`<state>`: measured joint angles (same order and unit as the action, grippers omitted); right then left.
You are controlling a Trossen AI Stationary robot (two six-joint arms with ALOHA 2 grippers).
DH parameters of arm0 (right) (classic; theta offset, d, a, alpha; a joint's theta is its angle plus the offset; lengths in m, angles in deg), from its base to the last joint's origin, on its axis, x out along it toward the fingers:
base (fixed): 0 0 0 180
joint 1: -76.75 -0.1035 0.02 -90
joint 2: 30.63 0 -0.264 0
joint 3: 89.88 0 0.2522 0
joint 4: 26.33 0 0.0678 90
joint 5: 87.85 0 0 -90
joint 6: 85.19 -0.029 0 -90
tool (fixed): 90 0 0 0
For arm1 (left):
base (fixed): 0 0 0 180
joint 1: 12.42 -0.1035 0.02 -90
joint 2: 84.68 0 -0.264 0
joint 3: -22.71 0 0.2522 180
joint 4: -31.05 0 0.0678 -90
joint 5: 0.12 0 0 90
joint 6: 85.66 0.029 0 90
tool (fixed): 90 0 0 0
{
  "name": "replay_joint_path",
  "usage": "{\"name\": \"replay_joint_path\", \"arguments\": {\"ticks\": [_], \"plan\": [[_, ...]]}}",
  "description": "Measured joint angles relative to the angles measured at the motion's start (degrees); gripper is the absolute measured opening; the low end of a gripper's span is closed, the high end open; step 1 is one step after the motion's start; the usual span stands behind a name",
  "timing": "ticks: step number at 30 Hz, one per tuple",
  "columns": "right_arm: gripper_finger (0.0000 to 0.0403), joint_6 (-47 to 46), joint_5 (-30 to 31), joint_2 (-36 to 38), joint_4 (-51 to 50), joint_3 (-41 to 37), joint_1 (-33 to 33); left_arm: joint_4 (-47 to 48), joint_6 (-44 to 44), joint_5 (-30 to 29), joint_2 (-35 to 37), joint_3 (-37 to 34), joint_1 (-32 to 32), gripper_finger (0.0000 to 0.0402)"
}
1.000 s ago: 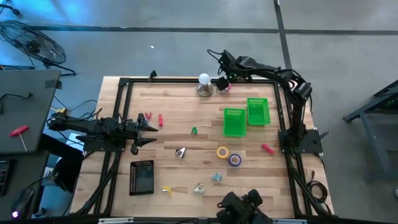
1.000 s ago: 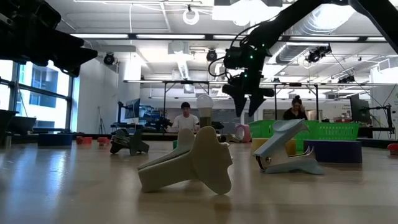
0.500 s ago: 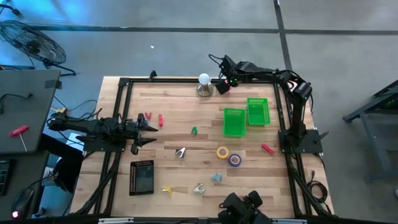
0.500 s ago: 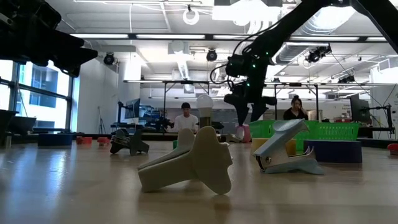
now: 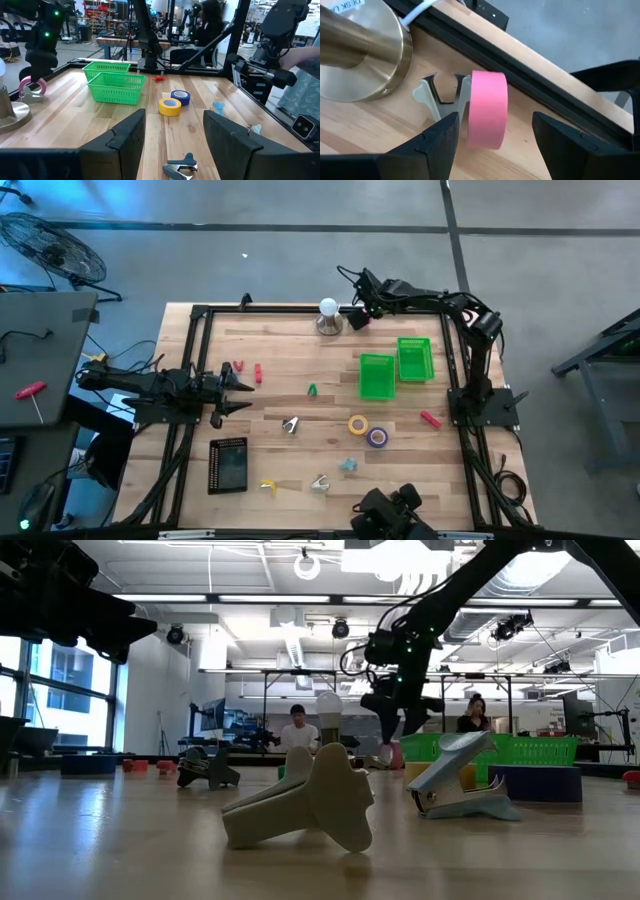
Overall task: Pick and place Stapler, Stapler remover, tape
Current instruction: Put the pink tape into the black basket
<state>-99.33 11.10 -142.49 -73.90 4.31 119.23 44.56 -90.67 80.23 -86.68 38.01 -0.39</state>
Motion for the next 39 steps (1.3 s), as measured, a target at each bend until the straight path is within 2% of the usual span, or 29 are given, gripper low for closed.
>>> {"name": "replay_joint_path", "arguments": {"ticks": [11,19,23,27,34,39], "plan": [[0.0243,-0.36,-0.11,-0.38,0.52,0.01,-0.11,0.00,0.00,-0.02,0.00,0.00,-0.02,0.0195],[0.0240,0.76,0.59,-4.81,1.02,0.00,-0.12,0.04,-0.38,0.72,0.00,0.00,0.00,0.0195],[0.0194,2.67,3.03,-4.85,0.75,0.02,-0.15,0.04,-0.42,0.77,0.00,0.00,-0.02,0.0195],[0.0093,5.22,3.93,-4.27,0.37,0.09,-0.13,0.03,-0.42,0.83,-0.02,0.00,-0.02,0.0195],[0.0091,7.80,8.18,-4.11,-1.30,0.09,-0.50,0.03,-0.42,0.93,-0.02,0.00,-0.01,0.0195],[0.0091,9.20,13.90,-1.22,-4.10,0.09,-2.26,0.03,-0.42,0.96,-0.02,0.00,0.00,0.0195]]}}
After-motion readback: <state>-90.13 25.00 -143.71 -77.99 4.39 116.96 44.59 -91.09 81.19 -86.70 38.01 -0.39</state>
